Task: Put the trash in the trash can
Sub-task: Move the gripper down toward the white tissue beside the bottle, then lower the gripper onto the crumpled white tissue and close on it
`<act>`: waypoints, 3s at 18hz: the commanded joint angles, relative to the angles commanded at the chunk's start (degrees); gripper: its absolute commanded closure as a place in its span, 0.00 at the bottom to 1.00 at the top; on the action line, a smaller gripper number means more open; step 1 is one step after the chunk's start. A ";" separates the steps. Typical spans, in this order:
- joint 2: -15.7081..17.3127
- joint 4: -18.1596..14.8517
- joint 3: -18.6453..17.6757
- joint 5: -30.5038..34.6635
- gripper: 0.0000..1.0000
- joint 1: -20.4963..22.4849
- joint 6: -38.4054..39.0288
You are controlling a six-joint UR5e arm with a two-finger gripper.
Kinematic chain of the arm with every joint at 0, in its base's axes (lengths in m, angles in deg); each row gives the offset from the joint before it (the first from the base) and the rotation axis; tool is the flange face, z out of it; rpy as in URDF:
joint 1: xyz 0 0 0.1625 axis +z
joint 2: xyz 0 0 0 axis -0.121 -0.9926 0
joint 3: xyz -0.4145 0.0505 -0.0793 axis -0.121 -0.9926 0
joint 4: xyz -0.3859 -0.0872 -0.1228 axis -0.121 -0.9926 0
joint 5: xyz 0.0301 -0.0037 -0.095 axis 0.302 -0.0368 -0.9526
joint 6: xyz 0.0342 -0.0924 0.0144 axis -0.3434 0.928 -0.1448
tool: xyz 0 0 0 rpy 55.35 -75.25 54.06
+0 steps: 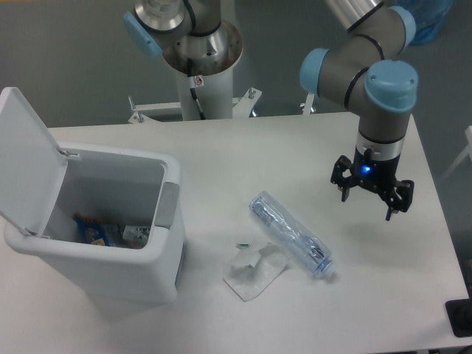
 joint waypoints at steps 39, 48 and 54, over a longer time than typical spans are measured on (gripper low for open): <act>-7.56 0.09 -3.34 -1.41 0.02 -17.58 22.06; -7.91 0.26 -2.72 -1.41 0.91 -18.02 23.72; -7.21 0.26 -1.85 -1.67 1.00 -17.93 24.08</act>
